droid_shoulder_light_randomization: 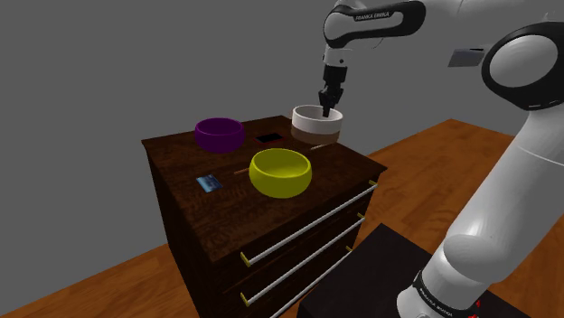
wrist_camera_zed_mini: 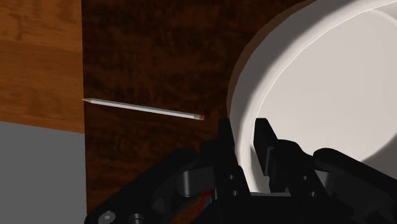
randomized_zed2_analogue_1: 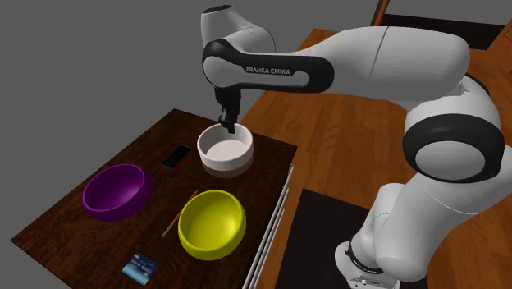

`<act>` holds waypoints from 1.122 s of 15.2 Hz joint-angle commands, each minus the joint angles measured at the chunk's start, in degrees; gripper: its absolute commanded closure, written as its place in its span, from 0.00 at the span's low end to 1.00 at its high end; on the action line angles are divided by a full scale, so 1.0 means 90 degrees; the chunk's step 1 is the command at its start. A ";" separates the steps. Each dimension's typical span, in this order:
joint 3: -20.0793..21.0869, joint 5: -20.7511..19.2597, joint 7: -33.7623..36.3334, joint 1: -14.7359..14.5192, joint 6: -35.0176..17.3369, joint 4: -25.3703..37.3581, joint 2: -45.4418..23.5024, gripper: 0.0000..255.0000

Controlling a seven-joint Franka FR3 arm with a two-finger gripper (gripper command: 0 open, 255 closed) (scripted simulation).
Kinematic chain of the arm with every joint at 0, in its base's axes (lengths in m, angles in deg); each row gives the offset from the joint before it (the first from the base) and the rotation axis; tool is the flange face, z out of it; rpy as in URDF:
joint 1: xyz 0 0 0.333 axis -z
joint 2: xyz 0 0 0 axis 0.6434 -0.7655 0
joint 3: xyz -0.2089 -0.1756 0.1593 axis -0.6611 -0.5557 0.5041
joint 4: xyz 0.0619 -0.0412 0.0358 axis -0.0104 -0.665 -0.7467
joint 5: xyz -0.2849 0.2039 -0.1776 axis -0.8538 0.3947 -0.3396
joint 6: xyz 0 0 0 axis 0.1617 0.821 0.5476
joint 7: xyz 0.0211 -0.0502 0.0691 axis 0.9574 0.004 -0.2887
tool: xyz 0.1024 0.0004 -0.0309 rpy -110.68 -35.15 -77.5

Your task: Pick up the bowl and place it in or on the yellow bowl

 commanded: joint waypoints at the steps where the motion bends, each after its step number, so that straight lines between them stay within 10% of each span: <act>1: 0.0000 0.0001 -0.0001 0.0000 0.0173 0.0175 -0.0001 1.00; 17: 0.0716 0.0027 0.1333 -0.0619 0.0932 0.0350 0.0586 1.00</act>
